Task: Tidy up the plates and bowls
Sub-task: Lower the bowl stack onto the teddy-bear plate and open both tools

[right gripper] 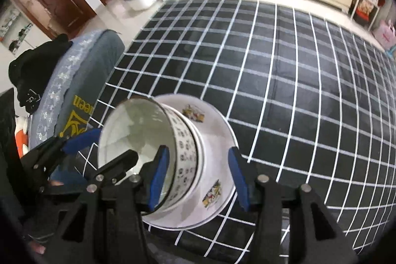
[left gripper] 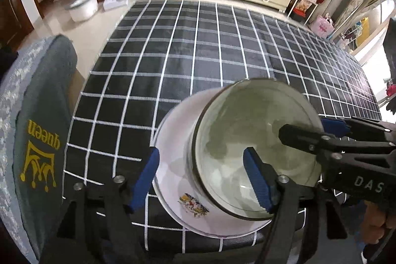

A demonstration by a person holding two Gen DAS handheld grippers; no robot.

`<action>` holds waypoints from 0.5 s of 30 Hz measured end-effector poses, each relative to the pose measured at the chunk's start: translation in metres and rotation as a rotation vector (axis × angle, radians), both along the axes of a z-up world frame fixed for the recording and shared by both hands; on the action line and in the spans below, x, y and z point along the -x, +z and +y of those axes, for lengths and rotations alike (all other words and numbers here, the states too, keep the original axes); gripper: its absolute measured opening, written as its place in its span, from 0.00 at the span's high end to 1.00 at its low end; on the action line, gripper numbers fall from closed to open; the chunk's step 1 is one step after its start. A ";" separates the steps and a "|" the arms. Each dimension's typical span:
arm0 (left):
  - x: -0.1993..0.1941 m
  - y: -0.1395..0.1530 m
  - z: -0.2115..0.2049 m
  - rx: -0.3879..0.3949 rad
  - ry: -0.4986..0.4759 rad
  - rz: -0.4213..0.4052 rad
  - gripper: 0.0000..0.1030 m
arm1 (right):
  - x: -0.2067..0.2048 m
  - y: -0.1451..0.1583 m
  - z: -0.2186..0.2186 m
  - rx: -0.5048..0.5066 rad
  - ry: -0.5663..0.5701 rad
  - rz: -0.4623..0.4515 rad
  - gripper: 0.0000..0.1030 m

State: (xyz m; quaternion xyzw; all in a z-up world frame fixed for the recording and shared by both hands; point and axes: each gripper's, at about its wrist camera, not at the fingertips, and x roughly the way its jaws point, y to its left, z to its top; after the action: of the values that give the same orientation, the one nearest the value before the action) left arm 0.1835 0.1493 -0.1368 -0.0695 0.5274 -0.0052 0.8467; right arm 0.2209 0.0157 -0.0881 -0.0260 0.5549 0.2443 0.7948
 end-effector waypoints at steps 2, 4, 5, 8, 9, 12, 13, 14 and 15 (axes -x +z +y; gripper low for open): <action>0.004 0.011 -0.002 -0.022 -0.009 -0.045 0.34 | 0.002 0.010 -0.004 -0.016 0.004 -0.035 0.48; 0.008 0.021 -0.004 -0.035 -0.007 -0.086 0.34 | 0.005 0.019 -0.009 -0.036 0.001 -0.056 0.48; 0.011 0.026 -0.005 -0.037 -0.008 -0.102 0.34 | 0.006 0.022 -0.012 -0.044 -0.002 -0.065 0.48; 0.017 0.041 -0.009 -0.048 -0.004 -0.152 0.34 | 0.015 0.035 -0.027 -0.063 -0.017 -0.103 0.48; 0.023 0.048 -0.009 -0.053 0.010 -0.182 0.34 | 0.019 0.039 -0.032 -0.072 -0.026 -0.116 0.48; 0.035 0.062 -0.013 -0.051 0.025 -0.236 0.34 | 0.033 0.050 -0.045 -0.073 -0.044 -0.165 0.48; 0.041 0.069 -0.015 -0.057 0.037 -0.258 0.34 | 0.039 0.054 -0.050 -0.074 -0.053 -0.184 0.48; 0.046 0.073 -0.017 -0.058 0.044 -0.272 0.34 | 0.044 0.058 -0.054 -0.076 -0.057 -0.199 0.48; 0.052 0.077 -0.019 -0.055 0.050 -0.286 0.34 | 0.048 0.062 -0.059 -0.077 -0.062 -0.212 0.48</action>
State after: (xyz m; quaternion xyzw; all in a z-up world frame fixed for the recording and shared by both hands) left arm 0.1315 0.1304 -0.0595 -0.0580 0.3993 0.0203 0.9148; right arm 0.1730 -0.0431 -0.0265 -0.0040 0.4586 0.2365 0.8566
